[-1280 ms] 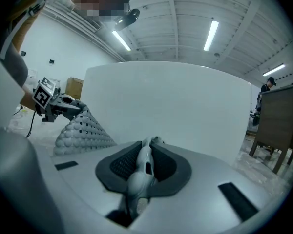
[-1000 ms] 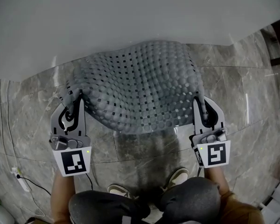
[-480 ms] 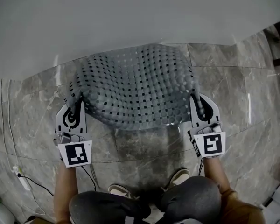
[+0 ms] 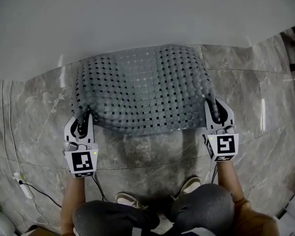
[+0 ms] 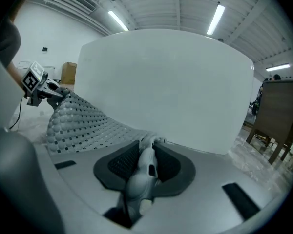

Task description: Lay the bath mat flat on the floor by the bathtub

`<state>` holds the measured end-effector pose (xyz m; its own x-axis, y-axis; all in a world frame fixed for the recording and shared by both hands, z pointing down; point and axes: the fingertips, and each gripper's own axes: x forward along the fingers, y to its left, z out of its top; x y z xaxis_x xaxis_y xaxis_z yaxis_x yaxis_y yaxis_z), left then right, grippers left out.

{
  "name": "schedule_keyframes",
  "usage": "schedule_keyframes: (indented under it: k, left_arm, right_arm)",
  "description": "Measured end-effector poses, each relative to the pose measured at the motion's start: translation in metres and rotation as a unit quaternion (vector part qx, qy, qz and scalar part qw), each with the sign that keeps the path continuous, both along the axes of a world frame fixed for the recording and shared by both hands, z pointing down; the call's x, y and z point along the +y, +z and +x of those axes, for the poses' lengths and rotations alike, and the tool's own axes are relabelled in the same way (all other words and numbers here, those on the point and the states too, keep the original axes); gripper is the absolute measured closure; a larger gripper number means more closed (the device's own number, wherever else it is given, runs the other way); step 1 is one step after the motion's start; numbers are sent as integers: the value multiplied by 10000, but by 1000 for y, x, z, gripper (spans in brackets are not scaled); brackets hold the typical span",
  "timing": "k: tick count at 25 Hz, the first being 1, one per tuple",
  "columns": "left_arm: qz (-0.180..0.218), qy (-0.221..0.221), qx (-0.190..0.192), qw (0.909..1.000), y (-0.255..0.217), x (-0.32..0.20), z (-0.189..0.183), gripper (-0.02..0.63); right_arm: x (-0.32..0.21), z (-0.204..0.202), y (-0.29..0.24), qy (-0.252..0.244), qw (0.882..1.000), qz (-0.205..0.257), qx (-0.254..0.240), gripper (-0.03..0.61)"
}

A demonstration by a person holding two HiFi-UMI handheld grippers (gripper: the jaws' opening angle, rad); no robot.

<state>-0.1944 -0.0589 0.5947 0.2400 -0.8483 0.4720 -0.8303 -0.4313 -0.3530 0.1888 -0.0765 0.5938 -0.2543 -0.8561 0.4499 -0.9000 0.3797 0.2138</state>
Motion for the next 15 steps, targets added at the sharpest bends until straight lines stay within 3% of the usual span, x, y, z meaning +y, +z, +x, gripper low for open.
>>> schedule_keyframes:
  k: [7,10,15]
  left_arm:
    - [-688,-446,285,9962,30,12,-20,528]
    - [-825,-629,496,9934,39,17,-28,512]
    - [-902,-778,380,9922,48,28,-36,475]
  right_arm:
    - [3,16,28,297,9978,-583,94,459]
    - [5,24,39,456,9957,-804,44,437]
    - [9,36,46,635,9938,-906,127,430]
